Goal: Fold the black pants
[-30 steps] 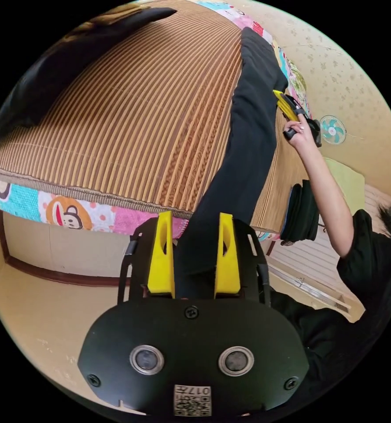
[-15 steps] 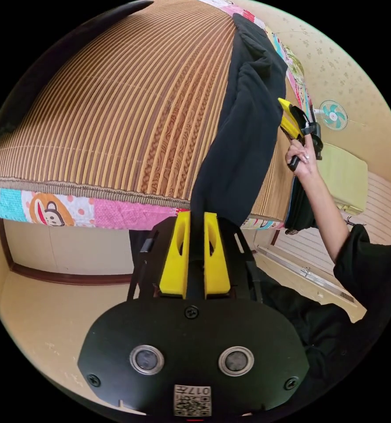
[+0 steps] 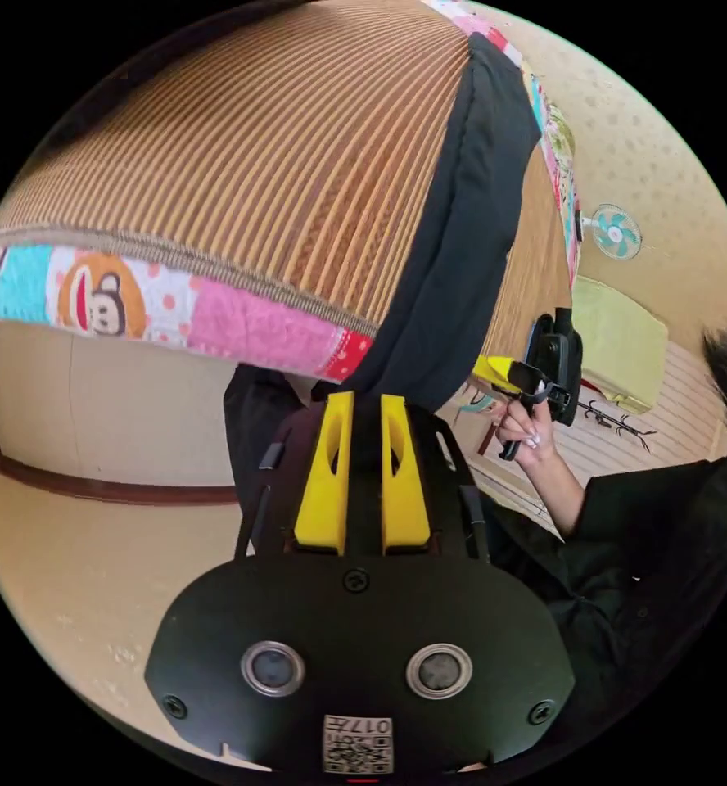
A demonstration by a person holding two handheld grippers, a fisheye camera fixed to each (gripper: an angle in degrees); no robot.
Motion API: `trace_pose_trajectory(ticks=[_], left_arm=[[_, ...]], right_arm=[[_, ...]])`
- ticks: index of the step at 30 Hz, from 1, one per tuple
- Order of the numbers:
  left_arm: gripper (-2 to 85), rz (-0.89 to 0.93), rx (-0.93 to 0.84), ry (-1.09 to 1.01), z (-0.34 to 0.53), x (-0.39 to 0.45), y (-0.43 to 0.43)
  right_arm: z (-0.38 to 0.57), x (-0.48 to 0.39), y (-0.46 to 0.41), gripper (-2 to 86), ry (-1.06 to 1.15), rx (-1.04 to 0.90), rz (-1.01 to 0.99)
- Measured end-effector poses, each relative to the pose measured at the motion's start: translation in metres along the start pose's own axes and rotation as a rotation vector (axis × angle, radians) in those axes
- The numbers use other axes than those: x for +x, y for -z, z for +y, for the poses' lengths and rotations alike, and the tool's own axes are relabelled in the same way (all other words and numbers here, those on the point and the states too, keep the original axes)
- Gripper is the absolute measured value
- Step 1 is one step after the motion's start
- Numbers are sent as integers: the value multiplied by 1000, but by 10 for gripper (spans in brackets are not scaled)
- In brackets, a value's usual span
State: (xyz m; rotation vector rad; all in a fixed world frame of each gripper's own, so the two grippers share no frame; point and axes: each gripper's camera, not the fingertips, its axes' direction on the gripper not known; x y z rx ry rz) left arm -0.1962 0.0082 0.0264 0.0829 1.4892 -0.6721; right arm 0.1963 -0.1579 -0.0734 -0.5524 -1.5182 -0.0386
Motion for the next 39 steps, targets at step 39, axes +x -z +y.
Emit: trace_pose_trajectory(ticks=[39], left_arm=[[54, 496, 479, -849, 13, 413, 190]], right_arm=[[41, -451, 252, 4, 849, 236, -90]])
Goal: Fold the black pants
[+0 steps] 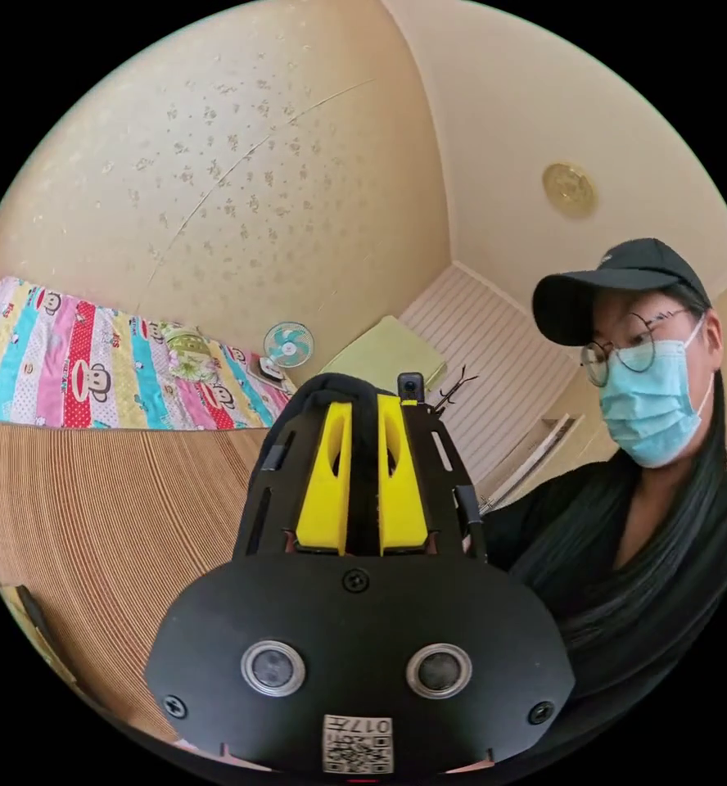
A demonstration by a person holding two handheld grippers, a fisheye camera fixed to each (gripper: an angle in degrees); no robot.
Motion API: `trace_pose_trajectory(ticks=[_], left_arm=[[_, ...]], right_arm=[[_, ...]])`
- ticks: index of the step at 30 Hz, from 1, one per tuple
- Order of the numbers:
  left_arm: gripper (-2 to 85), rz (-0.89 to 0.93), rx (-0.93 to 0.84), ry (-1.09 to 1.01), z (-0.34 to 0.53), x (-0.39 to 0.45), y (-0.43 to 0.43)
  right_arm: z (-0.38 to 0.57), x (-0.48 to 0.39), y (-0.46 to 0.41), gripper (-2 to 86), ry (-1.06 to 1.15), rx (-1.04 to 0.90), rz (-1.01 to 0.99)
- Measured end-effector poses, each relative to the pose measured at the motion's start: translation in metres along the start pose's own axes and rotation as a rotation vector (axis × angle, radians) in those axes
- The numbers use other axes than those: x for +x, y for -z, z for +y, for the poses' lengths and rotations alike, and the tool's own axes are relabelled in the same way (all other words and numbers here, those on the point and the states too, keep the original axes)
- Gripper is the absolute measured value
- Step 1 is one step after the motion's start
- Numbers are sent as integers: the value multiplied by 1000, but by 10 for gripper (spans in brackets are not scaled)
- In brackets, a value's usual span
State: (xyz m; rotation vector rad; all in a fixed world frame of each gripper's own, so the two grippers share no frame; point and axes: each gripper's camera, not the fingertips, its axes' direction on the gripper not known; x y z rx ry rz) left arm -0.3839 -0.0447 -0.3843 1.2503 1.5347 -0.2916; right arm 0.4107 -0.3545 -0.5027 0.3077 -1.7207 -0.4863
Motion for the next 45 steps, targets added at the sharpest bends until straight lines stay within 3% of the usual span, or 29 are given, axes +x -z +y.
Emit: trace_pose_trajectory(ticks=[4, 7, 12, 17, 20, 24, 26, 31, 33, 38, 45], left_arm=[[52, -82, -56, 48, -6, -54, -42], [53, -189, -121, 35, 4, -87, -76], [62, -318, -351, 176, 119, -139, -148], [103, -405, -620, 499, 264, -186, -183], [162, -432, -581, 627, 290, -209, -162], [210, -412, -377, 651, 252, -258, -132], [221, -420, -361, 629, 230, -290, -136], [258, -219, -519, 668, 202, -385, -192], [243, -85, -535, 704, 196, -399, -209], [156, -49, -574, 709, 195, -357, -224], [142, 66, -521, 651, 165, -206, -287]], right_arm=[[4, 71, -14, 4, -80, 18, 67], [18, 93, -38, 8, -73, -37, 231], [116, 137, -98, 25, -213, -252, 410], [327, 214, -144, 95, -782, -402, 270], [373, 218, -132, 130, -914, -302, 260], [356, 243, -122, 183, -931, -143, 284], [324, 278, -140, 223, -885, -132, 281], [282, 363, -232, 250, -914, -306, 253], [267, 365, -255, 236, -932, -377, 343], [266, 310, -280, 132, -859, -394, 238], [268, 163, -213, 114, -763, -321, 306]])
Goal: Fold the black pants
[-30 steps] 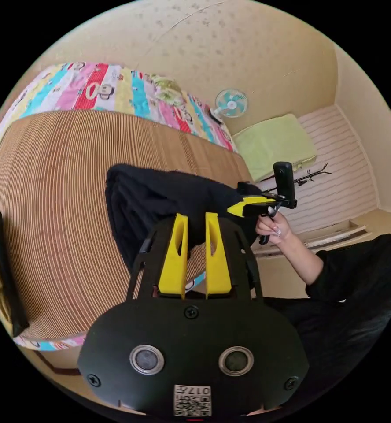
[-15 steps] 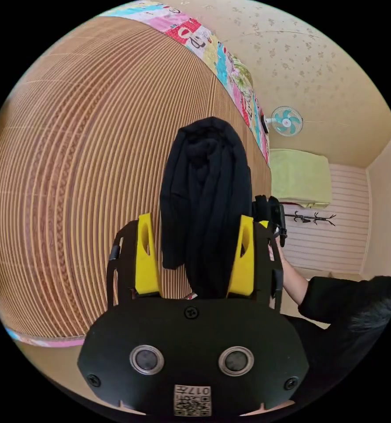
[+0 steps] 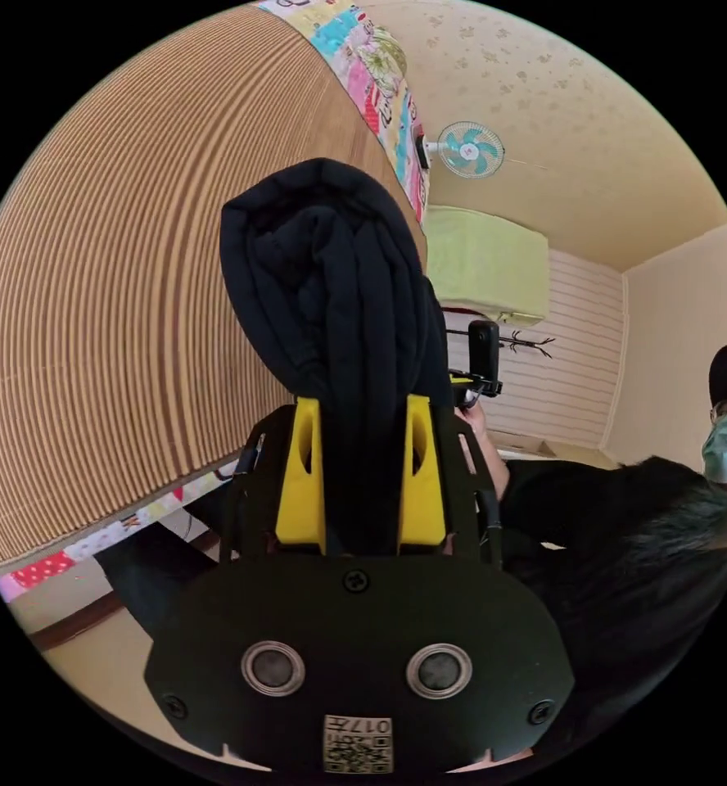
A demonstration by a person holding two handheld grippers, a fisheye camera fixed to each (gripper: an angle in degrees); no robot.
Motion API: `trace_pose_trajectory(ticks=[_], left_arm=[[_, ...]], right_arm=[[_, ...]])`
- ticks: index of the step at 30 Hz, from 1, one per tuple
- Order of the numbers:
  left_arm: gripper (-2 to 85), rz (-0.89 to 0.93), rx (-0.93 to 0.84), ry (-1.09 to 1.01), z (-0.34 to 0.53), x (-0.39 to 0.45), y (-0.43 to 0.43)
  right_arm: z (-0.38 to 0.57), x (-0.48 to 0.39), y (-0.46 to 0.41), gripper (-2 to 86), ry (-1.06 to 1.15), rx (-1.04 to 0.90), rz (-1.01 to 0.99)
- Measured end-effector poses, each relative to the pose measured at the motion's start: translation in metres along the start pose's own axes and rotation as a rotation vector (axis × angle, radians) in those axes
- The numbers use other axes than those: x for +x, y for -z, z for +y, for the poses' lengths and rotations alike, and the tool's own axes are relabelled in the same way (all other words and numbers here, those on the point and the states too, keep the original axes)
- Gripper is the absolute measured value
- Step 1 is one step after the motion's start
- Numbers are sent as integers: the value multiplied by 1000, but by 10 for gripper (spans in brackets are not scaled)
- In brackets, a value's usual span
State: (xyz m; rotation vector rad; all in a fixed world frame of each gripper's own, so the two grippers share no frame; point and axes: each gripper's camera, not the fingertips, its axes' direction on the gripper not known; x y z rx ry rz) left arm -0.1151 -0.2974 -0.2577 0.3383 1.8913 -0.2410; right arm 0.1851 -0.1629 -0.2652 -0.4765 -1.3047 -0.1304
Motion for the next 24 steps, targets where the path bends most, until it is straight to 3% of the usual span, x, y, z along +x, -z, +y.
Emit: trace_pose_trajectory(ticks=[3, 7, 9, 12, 14, 17, 20, 24], left_arm=[[149, 54, -21, -127, -27, 79, -57], [159, 68, -131, -246, -84, 143, -148], [138, -138, -237, -295, -110, 156, -204], [107, -391, -395, -270, -116, 141, -222], [111, -481, -388, -284, -104, 129, -193], [106, -701, -350, -170, -75, 90, -119], [107, -761, -228, 77, -32, 43, -23], [109, -800, 80, 344, 34, 14, 104]], right_arm=[[34, -36, 73, 122, 38, 58, 120], [49, -47, 157, 150, -74, 155, 394], [43, -25, 168, 161, -233, 151, 562], [31, 7, 151, 145, -488, 207, 788], [31, -19, 118, 112, -453, 379, 838], [29, -42, 47, 84, -428, 488, 924], [5, 3, -52, 68, -488, 279, 972], [-4, 7, -107, 50, -556, 280, 1066]])
